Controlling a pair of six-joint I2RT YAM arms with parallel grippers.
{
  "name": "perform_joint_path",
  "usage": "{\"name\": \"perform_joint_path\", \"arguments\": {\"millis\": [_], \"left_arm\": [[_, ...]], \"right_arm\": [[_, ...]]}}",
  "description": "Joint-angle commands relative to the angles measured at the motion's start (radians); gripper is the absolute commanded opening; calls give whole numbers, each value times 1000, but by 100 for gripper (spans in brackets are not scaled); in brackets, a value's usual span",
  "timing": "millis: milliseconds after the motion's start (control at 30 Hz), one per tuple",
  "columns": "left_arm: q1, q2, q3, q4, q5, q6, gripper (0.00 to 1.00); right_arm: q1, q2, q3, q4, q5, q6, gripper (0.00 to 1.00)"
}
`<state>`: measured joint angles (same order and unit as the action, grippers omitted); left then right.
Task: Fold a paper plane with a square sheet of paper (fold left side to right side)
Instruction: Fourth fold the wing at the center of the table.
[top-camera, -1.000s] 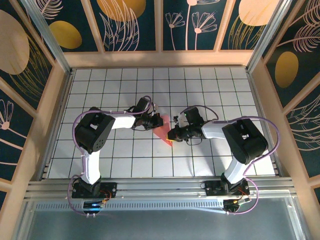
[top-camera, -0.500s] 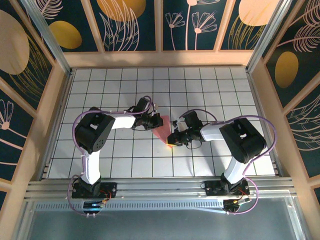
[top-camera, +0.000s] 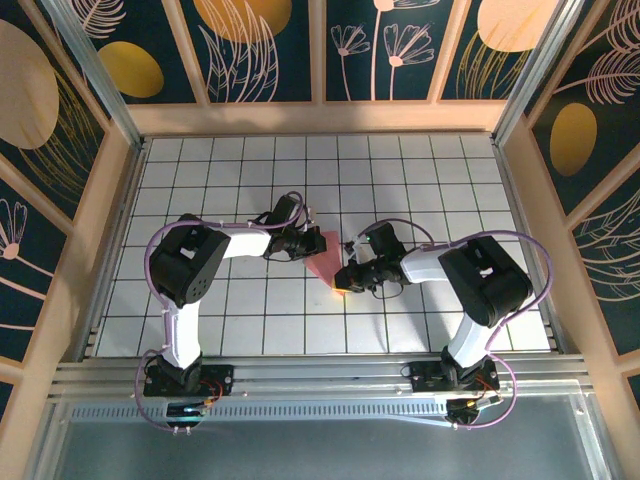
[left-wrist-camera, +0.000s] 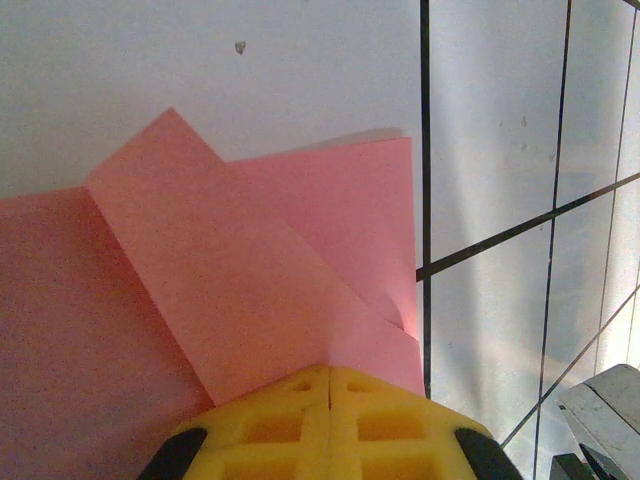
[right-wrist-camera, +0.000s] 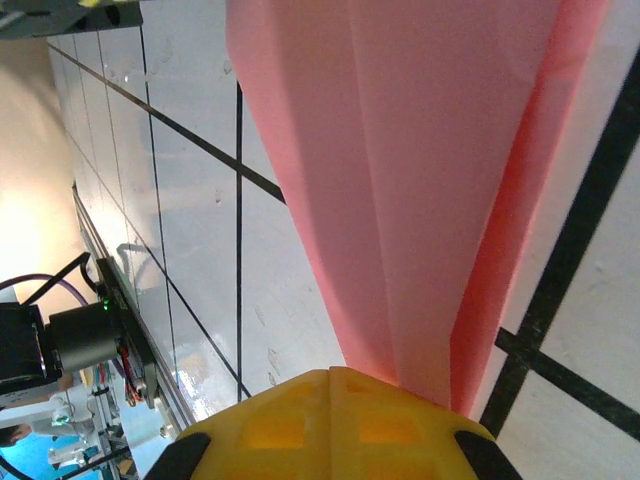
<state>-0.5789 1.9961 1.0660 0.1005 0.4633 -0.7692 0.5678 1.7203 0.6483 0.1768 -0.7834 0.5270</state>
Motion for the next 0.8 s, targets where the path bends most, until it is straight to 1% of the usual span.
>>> {"name": "perform_joint_path", "arguments": {"millis": [0,167,233,367,767], "left_arm": [[2,19,-29,-119,-69,25,0],[2,18,-32,-117,-69,24,0],[2,19,-31,-117,-68,22,0],[2,18,-31,-116,-66,23,0],[2,20,-26,-117,-66,24,0]], "right_arm": [[-15,-18,30,13,1,-11,0],[-16,5,66,13,9,-30,0],[-46,16,79,16,13,-34,0],[-51,48,96,-1,22,-52,0],[-42,54,50,32,7,-35,0]]}}
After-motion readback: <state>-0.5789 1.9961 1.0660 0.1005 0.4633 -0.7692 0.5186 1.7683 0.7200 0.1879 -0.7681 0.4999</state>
